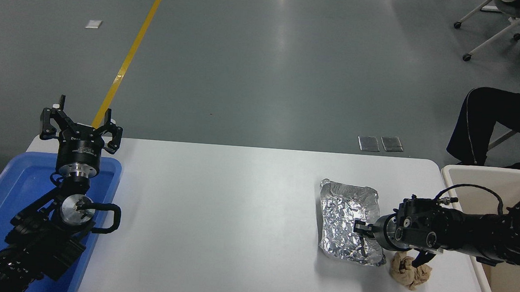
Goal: Pick up foil plate and place in dustbin
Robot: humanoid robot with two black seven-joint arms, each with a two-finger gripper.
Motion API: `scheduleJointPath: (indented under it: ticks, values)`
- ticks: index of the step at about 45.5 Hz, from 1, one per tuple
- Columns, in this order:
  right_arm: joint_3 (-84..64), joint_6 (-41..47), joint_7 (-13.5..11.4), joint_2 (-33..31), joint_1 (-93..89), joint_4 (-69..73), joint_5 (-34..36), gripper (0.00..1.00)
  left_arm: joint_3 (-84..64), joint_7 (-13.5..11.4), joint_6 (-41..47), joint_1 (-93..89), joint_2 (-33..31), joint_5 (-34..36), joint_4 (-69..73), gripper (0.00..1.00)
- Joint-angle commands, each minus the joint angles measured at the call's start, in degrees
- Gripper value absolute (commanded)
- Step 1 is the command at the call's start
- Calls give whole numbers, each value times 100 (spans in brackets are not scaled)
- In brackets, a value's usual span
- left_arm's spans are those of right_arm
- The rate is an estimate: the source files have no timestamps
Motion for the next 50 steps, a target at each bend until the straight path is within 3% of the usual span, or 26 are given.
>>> scheduleJointPath:
  ticks: [1, 13, 27, 36, 50]
  values:
    - [3, 6, -23, -113, 141, 223, 125, 0, 0, 0, 0, 0, 0, 0, 0, 99]
    - [-67, 15, -14, -1351, 1503, 1927, 134, 0, 0, 0, 0, 0, 0, 0, 0, 99]
    - [-743, 612, 4, -2846, 3744, 4063, 64, 0, 0, 0, 0, 0, 0, 0, 0, 99]
    - [-1394, 1130, 4, -3321, 5054, 4899, 64, 0, 0, 0, 0, 9, 9, 0, 0, 99]
    - [-1939, 2826, 4, -3936, 6943, 5058, 64, 0, 0, 0, 0, 0, 9, -9, 0, 99]
